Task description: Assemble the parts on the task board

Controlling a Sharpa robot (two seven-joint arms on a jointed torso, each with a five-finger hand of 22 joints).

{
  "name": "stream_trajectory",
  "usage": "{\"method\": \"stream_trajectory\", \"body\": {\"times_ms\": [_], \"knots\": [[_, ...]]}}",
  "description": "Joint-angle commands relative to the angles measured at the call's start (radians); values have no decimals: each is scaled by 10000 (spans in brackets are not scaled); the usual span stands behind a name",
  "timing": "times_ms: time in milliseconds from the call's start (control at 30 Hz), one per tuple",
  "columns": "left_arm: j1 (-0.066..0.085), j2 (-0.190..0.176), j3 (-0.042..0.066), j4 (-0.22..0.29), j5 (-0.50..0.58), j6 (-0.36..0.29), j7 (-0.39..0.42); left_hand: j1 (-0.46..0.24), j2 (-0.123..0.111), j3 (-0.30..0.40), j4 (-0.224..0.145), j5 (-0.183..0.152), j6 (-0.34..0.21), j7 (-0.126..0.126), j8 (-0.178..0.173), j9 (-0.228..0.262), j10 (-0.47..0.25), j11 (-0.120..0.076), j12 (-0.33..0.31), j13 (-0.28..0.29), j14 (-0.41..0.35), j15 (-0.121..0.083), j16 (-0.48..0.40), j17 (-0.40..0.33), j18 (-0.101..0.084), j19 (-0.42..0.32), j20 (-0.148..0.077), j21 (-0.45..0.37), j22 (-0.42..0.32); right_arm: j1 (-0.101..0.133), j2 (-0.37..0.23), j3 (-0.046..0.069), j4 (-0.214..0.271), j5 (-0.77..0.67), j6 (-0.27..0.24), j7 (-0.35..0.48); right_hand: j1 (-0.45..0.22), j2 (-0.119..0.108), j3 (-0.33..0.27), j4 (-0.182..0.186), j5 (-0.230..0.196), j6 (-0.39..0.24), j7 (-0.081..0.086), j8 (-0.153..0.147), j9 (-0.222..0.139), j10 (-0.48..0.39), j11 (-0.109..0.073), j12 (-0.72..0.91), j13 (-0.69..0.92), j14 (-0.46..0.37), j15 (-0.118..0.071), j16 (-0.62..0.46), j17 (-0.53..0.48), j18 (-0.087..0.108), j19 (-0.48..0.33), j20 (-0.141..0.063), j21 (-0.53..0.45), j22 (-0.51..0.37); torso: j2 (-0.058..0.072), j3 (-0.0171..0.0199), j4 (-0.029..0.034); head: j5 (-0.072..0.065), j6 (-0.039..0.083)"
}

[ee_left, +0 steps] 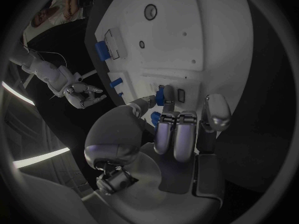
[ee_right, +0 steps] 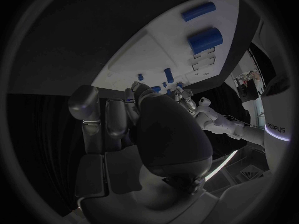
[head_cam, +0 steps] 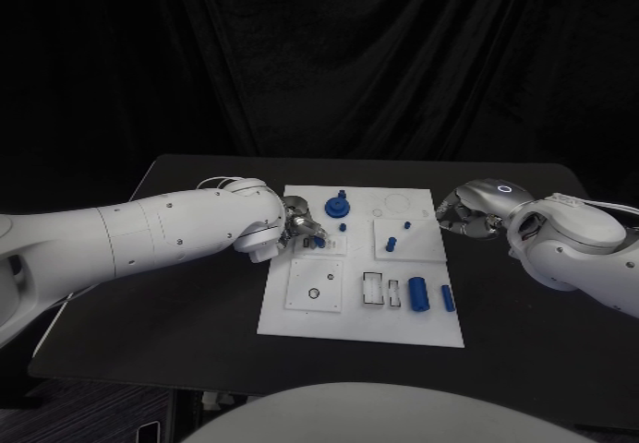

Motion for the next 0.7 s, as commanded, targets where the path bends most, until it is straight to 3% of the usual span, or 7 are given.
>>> {"method": "stream_trajectory", "body": {"times_ms": [33, 167, 467, 700], "knots": [[-112, 8, -52, -10, 58, 388, -193, -121, 1, -230, 127, -423, -70, 40, -92, 6, 1055, 31, 36, 2623, 1039, 42, 27, 2635, 215, -138, 39, -123, -46, -27, -4, 5, -3, -35, 107, -223, -20, -16, 45, 13, 59, -14, -5, -43, -9, -70, -7, -27, -9, 88, -60, -44, -14, 159, -76, 14, -70, 1126, -2, 1, -10, 5, 2], [-122, 2, -52, -22, 58, 563, -338, -50, 4, -673, 266, -1352, -74, 75, -225, 18, 1055, 68, 36, 2623, 1039, 82, 27, 2635, 246, -234, 81, -277, -92, -28, 0, 5, -7, -35, 142, -239, -21, -24, 45, 12, 59, -15, -4, -44, -10, -82, -7, -39, -27, 83, -60, -66, -30, 162, -80, 14, -92, 1121, -1, 2, -5, 5, 2], [-137, -17, -52, -30, 58, 694, -472, -381, -87, -1803, 944, -2597, 32, 132, -416, 12, 1055, 122, 36, 2623, 1039, 136, 27, 2635, 251, -208, 136, -385, -19, -32, 12, 5, -17, -35, 205, -261, -20, -37, 44, 7, 57, -14, -5, -44, -10, -93, -9, -50, -42, 82, -59, -70, -33, 164, -83, 15, -106, 1118, -2, 4, -6, 14, 2], [-149, -17, -52, -29, 58, 628, -481, -750, -111, -2683, 1566, -3046, 112, 146, -515, 47, 1054, 143, 34, 2622, 1039, 151, 27, 2635, 253, -163, 153, -443, 66, -41, 20, 5, -22, -34, 251, -278, -14, -71, 43, -6, 49, -10, -8, -45, -12, -110, -12, -66, -63, 75, -60, -94, -50, 170, -91, 15, -147, 1109, -2, 1, -7, 31, 2]]}}
